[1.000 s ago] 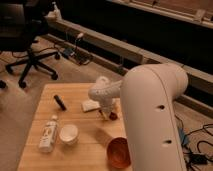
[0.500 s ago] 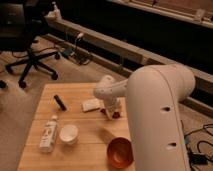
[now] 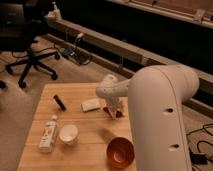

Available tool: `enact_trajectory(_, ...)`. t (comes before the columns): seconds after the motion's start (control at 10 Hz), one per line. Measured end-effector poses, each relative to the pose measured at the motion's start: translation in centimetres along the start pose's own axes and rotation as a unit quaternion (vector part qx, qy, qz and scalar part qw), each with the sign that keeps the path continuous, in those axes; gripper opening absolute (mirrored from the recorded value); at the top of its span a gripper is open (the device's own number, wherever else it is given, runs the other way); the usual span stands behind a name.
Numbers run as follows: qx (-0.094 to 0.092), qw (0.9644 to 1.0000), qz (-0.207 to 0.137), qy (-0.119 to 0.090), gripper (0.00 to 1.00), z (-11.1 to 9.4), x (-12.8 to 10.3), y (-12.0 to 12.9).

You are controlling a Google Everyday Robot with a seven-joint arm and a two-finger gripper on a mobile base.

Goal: Drag the pepper across the table

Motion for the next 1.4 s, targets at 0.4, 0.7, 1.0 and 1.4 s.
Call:
enact_trajectory(0.4,0.008,1.0000,-0.006,0.000,0.46,-0.3,-1.0,-0.4)
enact_trajectory(0.7,0.015,0.9998,-0.010,0.002,0.46,-0.1,-1.8,-1.3)
enact_trajectory(1.0,0.019,0.9998,-0.009,0.005,0.46,0.4,-2.6,-2.3)
enact_trajectory(1.4,0.022,0.9996,0.012,0.013,0.46,1.4,-1.6,-4.6)
